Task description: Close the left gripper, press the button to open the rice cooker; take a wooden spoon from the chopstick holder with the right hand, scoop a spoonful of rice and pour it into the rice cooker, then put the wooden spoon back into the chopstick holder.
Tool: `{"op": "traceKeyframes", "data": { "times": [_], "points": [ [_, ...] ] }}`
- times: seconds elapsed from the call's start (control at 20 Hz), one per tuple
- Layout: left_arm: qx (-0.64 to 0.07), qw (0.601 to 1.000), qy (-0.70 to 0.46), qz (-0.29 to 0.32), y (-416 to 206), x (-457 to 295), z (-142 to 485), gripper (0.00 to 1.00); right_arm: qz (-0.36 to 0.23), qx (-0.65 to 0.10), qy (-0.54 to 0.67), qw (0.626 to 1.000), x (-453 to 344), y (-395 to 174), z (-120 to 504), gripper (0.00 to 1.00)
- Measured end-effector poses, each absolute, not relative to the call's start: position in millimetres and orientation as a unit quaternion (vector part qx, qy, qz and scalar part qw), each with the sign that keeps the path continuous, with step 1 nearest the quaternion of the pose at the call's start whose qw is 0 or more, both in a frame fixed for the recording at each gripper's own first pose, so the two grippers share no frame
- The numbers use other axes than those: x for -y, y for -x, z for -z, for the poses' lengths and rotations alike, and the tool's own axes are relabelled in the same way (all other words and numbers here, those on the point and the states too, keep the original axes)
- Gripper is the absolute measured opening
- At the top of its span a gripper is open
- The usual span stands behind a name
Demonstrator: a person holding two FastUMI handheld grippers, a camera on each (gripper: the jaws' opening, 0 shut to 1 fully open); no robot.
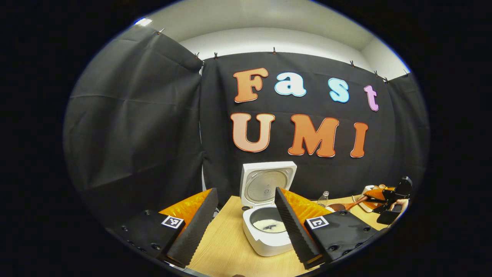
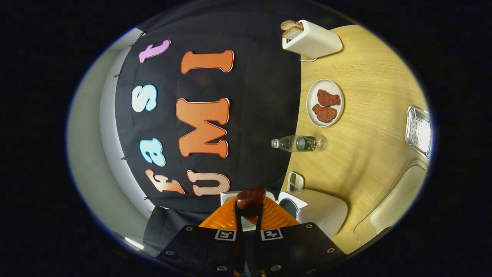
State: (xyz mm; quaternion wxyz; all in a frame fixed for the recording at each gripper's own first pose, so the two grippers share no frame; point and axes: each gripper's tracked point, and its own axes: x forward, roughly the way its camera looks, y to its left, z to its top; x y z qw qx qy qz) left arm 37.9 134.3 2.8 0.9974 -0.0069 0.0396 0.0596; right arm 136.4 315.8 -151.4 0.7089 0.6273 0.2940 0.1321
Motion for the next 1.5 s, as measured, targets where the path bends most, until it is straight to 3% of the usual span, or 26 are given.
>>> {"op": "traceKeyframes", "data": {
  "times": [0.5, 1.0, 1.5],
  "points": [
    [-0.056, 0.996, 0.018, -0.071, -47, -160, 14, 1.0, -0.158, -0.275, -0.564, 0.762, -398, -190, 131, 0.09],
    [-0.06, 0.994, 0.029, -0.081, -52, -182, 24, 1.0, -0.187, -0.233, -0.474, 0.828, -439, -207, 103, 0.09],
    [-0.065, 0.993, 0.035, -0.089, -51, -192, 32, 1.0, -0.215, -0.208, -0.408, 0.863, -467, -209, 92, 0.09]
  ]
}}
